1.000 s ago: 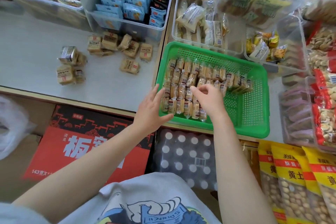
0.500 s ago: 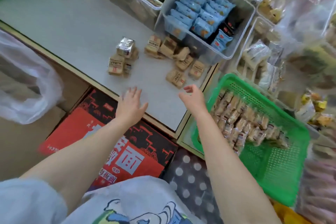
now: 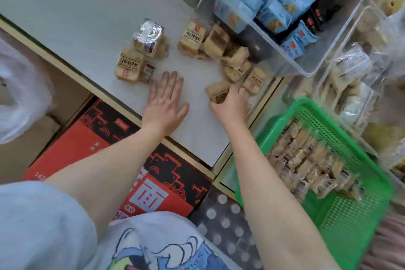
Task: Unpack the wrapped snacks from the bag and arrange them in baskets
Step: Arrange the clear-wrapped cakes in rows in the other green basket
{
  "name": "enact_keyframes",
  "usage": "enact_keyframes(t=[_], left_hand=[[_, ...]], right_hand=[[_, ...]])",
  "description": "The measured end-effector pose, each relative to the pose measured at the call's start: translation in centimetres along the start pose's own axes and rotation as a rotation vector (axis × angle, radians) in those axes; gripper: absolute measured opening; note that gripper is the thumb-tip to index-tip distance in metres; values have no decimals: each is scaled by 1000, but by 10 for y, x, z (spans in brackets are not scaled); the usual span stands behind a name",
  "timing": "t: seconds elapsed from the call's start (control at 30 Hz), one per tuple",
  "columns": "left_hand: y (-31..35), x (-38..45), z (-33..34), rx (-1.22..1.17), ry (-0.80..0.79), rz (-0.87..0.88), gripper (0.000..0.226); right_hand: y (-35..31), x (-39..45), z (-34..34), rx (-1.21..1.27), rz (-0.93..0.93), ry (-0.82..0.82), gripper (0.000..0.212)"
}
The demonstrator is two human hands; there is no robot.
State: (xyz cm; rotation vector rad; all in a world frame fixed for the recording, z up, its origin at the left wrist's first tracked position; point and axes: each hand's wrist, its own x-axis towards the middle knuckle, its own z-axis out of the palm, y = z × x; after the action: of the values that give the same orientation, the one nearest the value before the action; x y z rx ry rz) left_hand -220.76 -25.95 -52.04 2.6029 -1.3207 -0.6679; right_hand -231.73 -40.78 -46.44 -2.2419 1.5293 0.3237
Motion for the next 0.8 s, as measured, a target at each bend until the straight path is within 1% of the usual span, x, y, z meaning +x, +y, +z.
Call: enact_keyframes(t=[0.03,0.07,0.13,0.17,0.2,0.27,0.33,0.47,0.53,0.6,0.67,0.73,0.8], left_hand=[[0,-1,1,1,33,13,71],[-1,-1,1,-1,53,18,71],[-3,-1,2,17,50,19,73],[-3,0,3,34,44,15,73],[-3,0,3,45,37,14,73],[-1,1,3,50,41,19,73],[-1,1,3,43,60,22,72],[-1,-2,-1,8,72,21,70],[-1,-3,-1,-19,87,31,69],[-3,-4,-3,-51,84,8,71],[-5,-9,-6,-114,88,-46,71],[0,-22,-13,-217,131,-95,67],[20,-40,-28,-397,151,-112,58]], right_hand=[[0,-2,-1,49,25,36,68],[0,-4,-4,118,66,107,69],[5,-4,-14,239,169,329,68],[9,1,-19,273,223,413,67],[14,10,-23,285,276,441,67],[20,32,-27,257,373,350,69],[21,52,-26,234,423,242,75],[17,56,-24,249,427,170,80],[21,44,-25,319,426,136,80],[24,18,-31,481,414,66,75],[27,-19,-37,750,379,-22,65],[32,-60,-39,963,365,-112,59],[38,-96,-40,1126,357,-215,53]])
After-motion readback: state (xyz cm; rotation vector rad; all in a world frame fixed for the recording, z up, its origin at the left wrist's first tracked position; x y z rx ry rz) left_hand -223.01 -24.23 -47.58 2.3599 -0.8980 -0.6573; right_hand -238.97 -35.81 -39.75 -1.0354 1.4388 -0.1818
